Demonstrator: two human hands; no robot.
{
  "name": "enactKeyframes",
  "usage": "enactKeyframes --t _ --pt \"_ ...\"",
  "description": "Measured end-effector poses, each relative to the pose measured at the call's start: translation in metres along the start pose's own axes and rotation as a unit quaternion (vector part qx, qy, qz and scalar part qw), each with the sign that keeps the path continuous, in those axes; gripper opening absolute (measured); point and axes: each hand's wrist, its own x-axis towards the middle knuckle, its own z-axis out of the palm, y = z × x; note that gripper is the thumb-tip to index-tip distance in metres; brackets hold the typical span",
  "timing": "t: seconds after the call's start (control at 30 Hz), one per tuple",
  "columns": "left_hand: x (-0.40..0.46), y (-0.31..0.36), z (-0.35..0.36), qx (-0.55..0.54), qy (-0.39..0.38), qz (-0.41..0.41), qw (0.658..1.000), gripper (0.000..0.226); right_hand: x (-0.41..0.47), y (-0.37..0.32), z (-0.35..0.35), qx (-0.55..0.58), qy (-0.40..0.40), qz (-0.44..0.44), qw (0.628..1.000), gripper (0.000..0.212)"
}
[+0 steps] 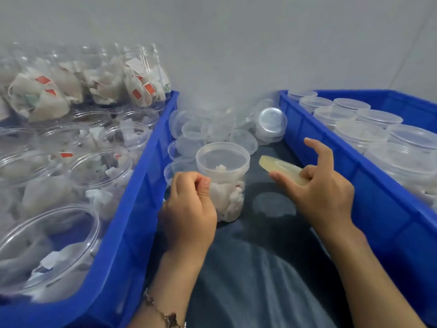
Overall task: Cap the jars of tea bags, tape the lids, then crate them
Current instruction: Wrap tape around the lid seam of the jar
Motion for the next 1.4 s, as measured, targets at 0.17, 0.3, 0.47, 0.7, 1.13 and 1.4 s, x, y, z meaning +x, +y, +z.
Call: enactKeyframes --t 0.17,0.3,0.47,0.7,1.13,1.4 --pt "-0.002 -0.003 0.001 -0.003 -0.001 -0.008 1.0 0.035 -0.004 0.003 0.003 0.004 -0.009 0.003 1.0 0.099" --pt "-0.003 -0.005 0.003 -0.007 -0.004 -0.015 1.0 0.035 -0.003 0.005 0.005 -0.001 -0.004 0.006 1.0 0.102" --pt "-0.004 -0.006 0.005 -0.01 0.006 -0.027 1.0 0.035 -0.004 0.005 0.01 -0.003 -0.001 0.001 1.0 0.104" --pt "-0.005 -0.009 0.006 -0.012 0.024 -0.035 0.999 0.02 -0.011 -0.003 0.018 0.001 0.061 0.016 0.998 0.099" --pt "0.0 -0.012 0.013 -0.27 -0.005 -0.338 0.901 0.015 -0.016 -0.009 0.016 0.03 0.059 -0.001 0.998 0.086" --pt "-0.011 -0.006 0.025 -0.268 -0.211 -0.234 0.91 0.11 -0.017 -0.005 0.022 0.014 -0.007 0.023 1.0 0.058"
